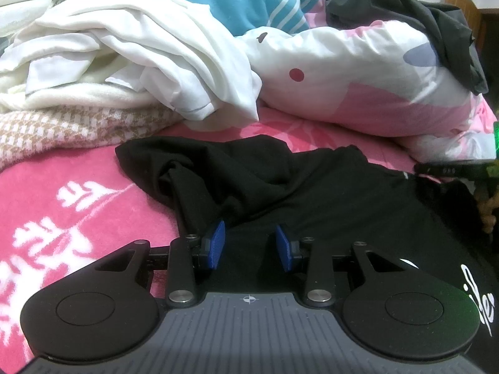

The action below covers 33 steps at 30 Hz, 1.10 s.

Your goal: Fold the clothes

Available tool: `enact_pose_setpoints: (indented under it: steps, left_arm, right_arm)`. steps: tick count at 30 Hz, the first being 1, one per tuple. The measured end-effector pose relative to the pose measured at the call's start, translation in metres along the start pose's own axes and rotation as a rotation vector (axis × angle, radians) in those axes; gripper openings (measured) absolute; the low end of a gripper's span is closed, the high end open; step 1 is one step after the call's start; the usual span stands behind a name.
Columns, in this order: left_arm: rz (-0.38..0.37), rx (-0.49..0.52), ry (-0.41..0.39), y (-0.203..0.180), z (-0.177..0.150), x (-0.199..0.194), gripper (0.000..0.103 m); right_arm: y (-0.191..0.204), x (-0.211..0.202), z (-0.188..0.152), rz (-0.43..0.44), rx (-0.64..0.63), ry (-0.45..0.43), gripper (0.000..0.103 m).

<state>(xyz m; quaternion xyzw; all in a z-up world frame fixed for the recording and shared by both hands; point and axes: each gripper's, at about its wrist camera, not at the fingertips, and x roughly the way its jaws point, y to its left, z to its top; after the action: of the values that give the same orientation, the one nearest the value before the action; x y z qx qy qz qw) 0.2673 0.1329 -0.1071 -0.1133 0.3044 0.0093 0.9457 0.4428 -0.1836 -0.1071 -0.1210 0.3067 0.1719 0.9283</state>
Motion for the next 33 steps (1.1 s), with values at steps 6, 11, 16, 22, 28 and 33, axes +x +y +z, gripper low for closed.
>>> enact_pose_setpoints:
  steps: [6,11,16,22,28,33]
  left_arm:
    - [0.003,0.005,0.0,0.0,0.0,0.0,0.036]
    - [-0.001,0.0,0.0,0.001,0.0,0.0,0.036]
    - [-0.003,-0.003,0.0,0.001,0.0,0.0,0.036]
    - [-0.016,-0.022,-0.002,0.004,0.0,-0.001,0.036]
    - [-0.019,-0.027,-0.002,0.004,-0.001,-0.002,0.036]
    - [-0.01,-0.018,-0.001,0.002,-0.001,-0.002,0.036]
  right_arm:
    - [0.012,-0.025,0.014,0.111,0.025,-0.063,0.036]
    - [0.063,-0.014,0.026,0.287,-0.047,0.028,0.031]
    - [0.1,0.03,0.026,0.25,-0.094,0.123,0.027]
    - [0.097,0.055,0.043,0.16,0.031,0.049,0.025]
    - [0.046,-0.014,0.044,0.12,0.069,-0.054,0.028]
    - [-0.01,-0.077,0.016,0.045,0.074,-0.026,0.028]
